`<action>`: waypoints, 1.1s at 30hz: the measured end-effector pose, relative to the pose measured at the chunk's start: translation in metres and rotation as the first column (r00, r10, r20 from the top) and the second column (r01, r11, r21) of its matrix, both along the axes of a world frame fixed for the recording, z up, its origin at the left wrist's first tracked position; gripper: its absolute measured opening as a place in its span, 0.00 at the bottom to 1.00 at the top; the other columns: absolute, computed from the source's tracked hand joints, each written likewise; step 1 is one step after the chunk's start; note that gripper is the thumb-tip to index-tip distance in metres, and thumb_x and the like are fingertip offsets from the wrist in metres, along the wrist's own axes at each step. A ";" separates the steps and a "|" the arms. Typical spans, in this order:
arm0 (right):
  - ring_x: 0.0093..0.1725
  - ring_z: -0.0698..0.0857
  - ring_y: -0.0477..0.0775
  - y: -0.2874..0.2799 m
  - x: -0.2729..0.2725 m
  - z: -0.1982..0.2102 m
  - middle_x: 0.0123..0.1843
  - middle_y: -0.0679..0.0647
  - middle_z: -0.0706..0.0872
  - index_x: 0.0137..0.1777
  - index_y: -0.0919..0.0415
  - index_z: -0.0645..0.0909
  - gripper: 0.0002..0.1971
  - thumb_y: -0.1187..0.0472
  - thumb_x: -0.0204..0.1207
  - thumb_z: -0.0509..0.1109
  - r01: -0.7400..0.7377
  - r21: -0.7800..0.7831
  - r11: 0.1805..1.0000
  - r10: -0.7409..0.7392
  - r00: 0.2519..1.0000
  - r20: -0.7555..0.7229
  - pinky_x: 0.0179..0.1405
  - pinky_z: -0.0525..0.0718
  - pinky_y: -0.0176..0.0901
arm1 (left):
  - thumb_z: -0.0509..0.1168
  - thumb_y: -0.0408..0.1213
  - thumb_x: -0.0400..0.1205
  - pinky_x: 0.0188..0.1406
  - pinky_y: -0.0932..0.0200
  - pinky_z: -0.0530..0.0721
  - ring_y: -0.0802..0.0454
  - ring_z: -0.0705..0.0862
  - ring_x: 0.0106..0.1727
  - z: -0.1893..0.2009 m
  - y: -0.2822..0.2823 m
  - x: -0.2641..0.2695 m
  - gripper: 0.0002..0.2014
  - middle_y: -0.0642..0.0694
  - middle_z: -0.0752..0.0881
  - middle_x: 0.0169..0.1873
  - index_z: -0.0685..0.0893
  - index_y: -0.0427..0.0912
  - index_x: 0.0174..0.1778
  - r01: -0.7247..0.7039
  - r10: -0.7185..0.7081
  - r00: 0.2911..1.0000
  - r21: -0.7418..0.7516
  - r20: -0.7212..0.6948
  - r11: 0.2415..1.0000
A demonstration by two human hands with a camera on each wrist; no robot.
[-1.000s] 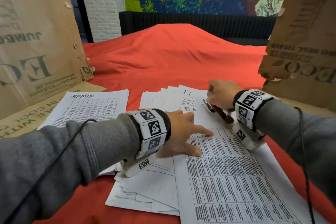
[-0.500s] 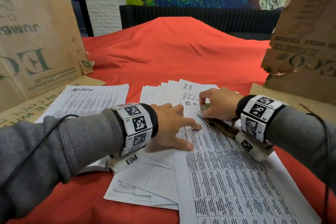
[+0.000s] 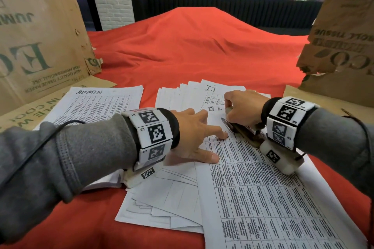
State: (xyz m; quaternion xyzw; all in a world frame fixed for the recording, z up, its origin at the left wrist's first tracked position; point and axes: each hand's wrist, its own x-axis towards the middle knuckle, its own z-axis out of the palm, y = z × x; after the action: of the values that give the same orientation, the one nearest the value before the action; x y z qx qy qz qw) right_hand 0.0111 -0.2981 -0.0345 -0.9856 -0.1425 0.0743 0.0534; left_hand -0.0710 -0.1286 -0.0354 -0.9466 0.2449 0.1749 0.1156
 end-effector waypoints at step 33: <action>0.42 0.83 0.53 0.025 0.002 0.012 0.55 0.58 0.89 0.62 0.60 0.83 0.14 0.59 0.79 0.70 -0.001 -0.042 0.999 -0.001 0.998 -0.060 0.36 0.79 0.41 | 0.54 0.77 0.80 0.64 0.39 0.80 0.42 0.74 0.74 0.003 0.003 -0.003 0.36 0.45 0.69 0.77 0.56 0.76 0.85 -0.045 0.044 0.999 -0.040 -0.007 0.998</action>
State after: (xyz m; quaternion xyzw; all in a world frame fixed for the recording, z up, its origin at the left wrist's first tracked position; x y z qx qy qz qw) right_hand 0.0129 -0.2729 -0.0228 -0.9838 -0.1393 0.1066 0.0370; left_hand -0.0737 -0.1253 -0.0326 -0.9534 0.2276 0.1752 0.0918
